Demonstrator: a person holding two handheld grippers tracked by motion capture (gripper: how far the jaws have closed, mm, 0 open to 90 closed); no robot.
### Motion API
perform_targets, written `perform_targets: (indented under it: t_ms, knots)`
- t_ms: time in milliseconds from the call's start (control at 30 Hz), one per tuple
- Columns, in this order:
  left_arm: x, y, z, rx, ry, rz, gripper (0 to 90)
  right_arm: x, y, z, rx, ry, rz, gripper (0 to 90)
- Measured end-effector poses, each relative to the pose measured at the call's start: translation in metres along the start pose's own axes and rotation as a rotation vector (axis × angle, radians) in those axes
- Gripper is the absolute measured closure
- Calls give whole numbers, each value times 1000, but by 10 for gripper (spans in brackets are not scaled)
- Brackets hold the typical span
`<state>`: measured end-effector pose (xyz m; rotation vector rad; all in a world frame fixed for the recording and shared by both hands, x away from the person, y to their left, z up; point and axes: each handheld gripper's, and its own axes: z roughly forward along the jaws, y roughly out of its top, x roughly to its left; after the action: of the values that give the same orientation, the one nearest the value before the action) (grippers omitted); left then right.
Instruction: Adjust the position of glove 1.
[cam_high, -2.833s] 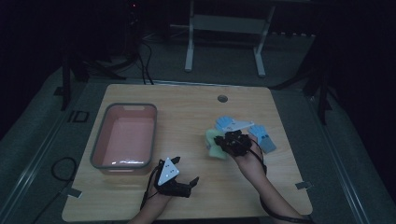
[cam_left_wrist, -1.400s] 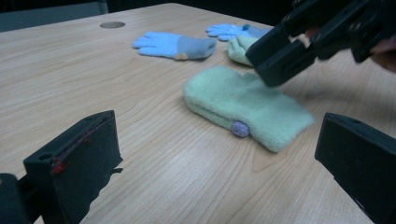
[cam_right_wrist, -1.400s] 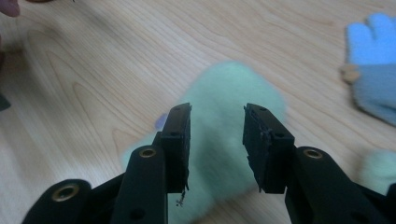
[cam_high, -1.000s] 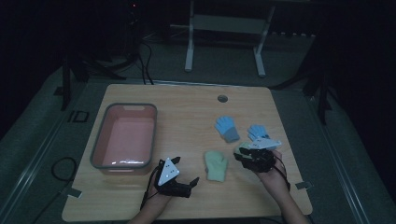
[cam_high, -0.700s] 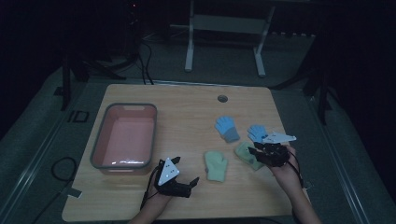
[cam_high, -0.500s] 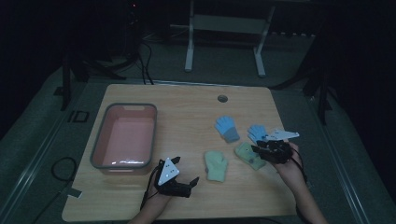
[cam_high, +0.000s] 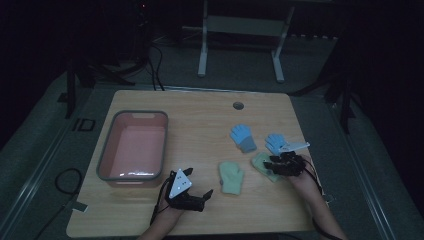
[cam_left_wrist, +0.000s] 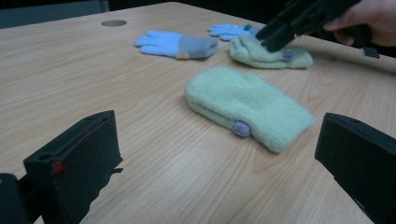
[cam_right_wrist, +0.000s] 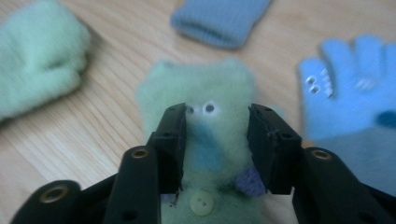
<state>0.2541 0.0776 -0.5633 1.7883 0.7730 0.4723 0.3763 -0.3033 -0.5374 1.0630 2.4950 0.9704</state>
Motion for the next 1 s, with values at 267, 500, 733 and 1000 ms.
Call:
perform_targets:
  t_ms: [267,500,733,1000]
  knots:
    - [-1,0,0,2,3,5,3,3,-7,4,-33,2,-12,764]
    - [-1,0,0,3,6,5,3,16,-8,1,-80,-65,78,843]
    - [-2,0,0,3,9,14,3,47,8,-40,-178,-183,171,849]
    - [-2,0,0,2,14,21,3,81,4,-61,-234,-333,328,849]
